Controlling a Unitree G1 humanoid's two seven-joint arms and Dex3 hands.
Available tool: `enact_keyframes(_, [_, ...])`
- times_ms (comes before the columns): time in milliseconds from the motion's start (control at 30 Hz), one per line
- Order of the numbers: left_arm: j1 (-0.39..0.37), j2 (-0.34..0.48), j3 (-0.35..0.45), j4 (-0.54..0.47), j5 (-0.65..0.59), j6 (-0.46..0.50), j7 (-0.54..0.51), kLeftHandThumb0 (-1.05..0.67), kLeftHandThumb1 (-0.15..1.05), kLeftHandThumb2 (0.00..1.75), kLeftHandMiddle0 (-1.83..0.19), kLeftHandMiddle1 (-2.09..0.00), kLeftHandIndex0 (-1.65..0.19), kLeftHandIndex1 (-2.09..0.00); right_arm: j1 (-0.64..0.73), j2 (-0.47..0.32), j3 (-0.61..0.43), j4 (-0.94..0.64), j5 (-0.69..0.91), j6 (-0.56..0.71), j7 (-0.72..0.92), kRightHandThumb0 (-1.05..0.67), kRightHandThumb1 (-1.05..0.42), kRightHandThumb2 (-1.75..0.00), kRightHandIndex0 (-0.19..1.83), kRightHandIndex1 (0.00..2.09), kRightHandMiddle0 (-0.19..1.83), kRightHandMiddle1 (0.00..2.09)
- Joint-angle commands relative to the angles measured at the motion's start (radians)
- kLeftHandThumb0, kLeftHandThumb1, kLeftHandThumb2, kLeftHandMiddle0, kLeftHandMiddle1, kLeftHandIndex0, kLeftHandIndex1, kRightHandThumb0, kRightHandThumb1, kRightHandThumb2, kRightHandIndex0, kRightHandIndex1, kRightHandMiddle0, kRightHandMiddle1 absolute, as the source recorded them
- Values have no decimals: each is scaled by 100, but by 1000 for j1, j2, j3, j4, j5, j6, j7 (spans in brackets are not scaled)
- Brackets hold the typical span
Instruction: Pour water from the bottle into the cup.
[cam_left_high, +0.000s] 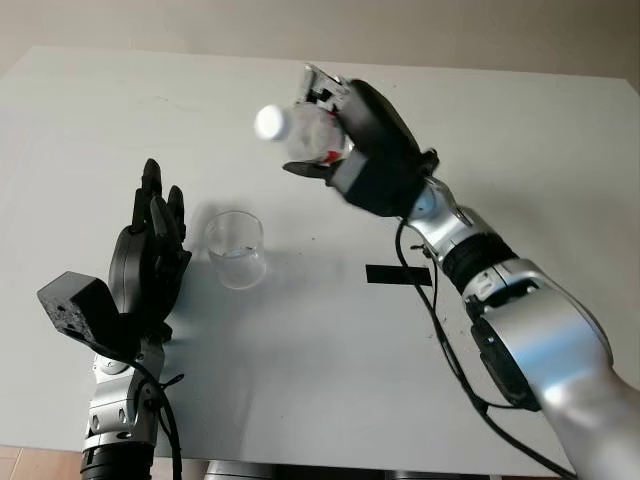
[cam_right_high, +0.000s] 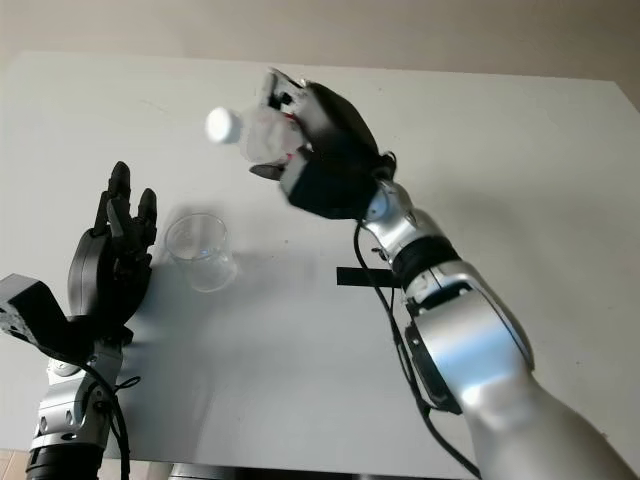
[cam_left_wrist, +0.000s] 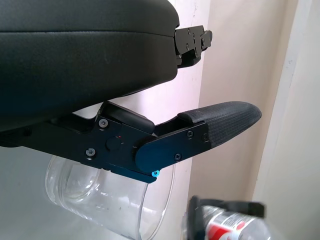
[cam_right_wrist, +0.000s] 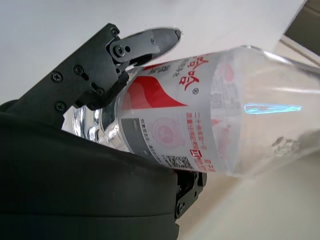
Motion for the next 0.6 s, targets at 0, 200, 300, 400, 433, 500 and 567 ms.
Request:
enact_keyframes(0, [4,-7,-4,-2,4,-6,1,-79,105,78,9,-5,14,-5,56,-13,-51,-71,56,31,57,-17,-104,-22,118,209,107,209])
enact_keyframes(200, [4,-5,-3,6,1,-4,-4,-80,105,79,8,-6,14,-5,281,-22,-176,-461,284,377,302,-19,-105,-25,120,209,105,209])
enact_keyframes(300, [1,-1,-4,10,1,-3,-9,-80,105,79,9,-5,14,-5,390,-25,-220,-686,368,582,338,-22,-105,-23,119,209,92,209])
enact_keyframes(400, [-3,0,-3,12,-2,3,-11,-80,105,78,8,-6,14,-5,475,-38,-248,-848,411,703,357,-26,-105,-22,120,209,89,209])
enact_keyframes(433, [-3,0,-2,12,-4,4,-14,-80,105,78,8,-5,14,-5,496,-41,-256,-891,422,737,358,-26,-105,-22,121,209,88,209])
enact_keyframes(500, [-3,-1,-2,8,-6,10,-13,-81,105,77,9,-5,14,-5,531,-45,-274,-962,447,788,366,-27,-105,-21,122,209,88,209])
enact_keyframes(567, [-2,-2,-3,5,-3,15,-11,-81,105,77,8,-5,14,-5,563,-49,-292,-1023,468,827,368,-29,-105,-22,123,209,87,209])
